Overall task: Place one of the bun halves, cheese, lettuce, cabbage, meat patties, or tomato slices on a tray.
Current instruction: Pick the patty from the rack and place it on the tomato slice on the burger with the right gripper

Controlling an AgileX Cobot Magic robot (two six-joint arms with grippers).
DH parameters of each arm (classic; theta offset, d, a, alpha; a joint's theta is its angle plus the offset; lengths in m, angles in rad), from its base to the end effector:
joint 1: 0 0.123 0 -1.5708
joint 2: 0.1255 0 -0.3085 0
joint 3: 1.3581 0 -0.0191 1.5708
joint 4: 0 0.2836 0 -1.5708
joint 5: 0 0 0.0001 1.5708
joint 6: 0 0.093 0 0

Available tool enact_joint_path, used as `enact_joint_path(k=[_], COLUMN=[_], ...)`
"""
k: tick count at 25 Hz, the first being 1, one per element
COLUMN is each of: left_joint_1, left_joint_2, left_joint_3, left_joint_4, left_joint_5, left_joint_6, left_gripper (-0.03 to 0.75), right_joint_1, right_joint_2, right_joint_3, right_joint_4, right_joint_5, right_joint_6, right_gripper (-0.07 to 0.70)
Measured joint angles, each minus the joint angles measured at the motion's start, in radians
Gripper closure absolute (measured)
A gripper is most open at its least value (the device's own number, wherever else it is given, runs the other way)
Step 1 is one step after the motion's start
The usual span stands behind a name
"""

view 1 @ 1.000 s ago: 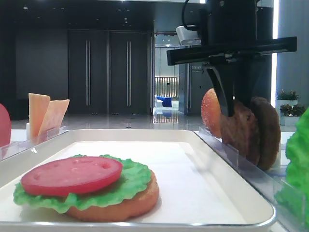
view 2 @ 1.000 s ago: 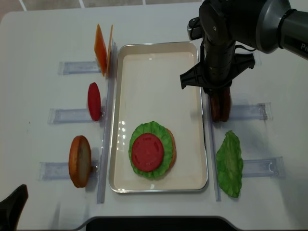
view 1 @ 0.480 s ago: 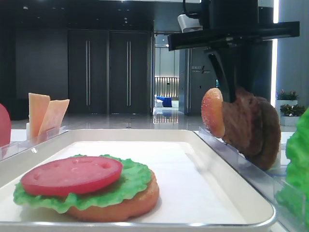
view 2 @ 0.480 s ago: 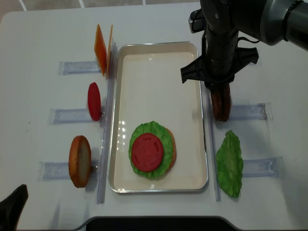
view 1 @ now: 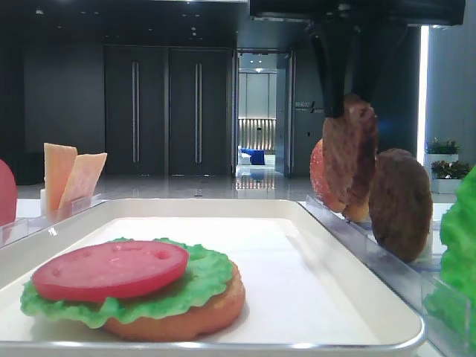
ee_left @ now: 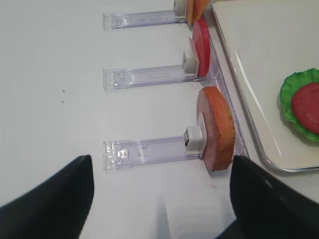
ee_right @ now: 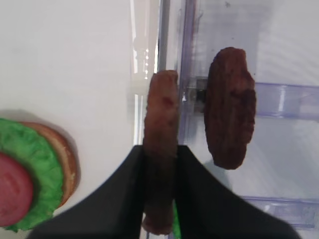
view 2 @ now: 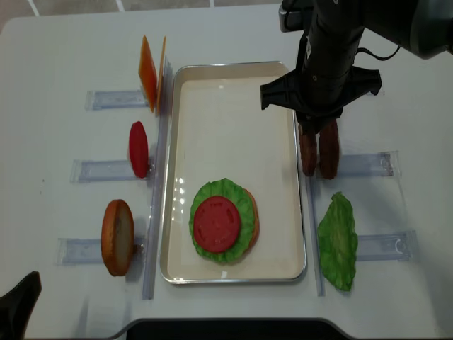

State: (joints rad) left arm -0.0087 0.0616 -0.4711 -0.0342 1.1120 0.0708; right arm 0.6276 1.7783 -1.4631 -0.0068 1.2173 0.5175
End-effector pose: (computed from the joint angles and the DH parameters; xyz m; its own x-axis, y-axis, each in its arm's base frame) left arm 0.0129 -0.0030 0.2786 -0.5742 0.0606 -0.8165 0.0658 0.9974 0.0278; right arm 0.3184 0.2303 0.2768 -0.9878 -0.1080 -0.1120 -0.1148 0.9918 0.0562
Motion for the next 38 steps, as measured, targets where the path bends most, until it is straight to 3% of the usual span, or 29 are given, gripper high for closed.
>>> enact_joint_path(k=[6, 12, 21, 24, 38], left_joint_1=[0.0, 0.0, 0.0, 0.0, 0.0], left_joint_2=[0.0, 0.0, 0.0, 0.0, 0.0], left_joint_3=[0.0, 0.0, 0.0, 0.0, 0.0], left_joint_4=[0.0, 0.0, 0.0, 0.0, 0.0], left_joint_5=[0.0, 0.0, 0.0, 0.0, 0.0], left_joint_6=[0.0, 0.0, 0.0, 0.0, 0.0], left_gripper=[0.057, 0.057, 0.057, 0.057, 0.057], right_joint_1=[0.0, 0.0, 0.003, 0.023, 0.059], right_joint_2=[-0.058, -0.121, -0.199, -0.201, -0.201], right_joint_3=[0.003, 0.111, 0.302, 0.334, 0.34], right_joint_4=[0.078, 0.214, 0.519, 0.559, 0.576], right_joint_5=[-0.013, -0.167, -0.396, -0.448, -0.501], right_joint_6=[0.001, -0.032, -0.221, -0.252, -0.259], right_gripper=[0.504, 0.504, 0.504, 0.504, 0.504])
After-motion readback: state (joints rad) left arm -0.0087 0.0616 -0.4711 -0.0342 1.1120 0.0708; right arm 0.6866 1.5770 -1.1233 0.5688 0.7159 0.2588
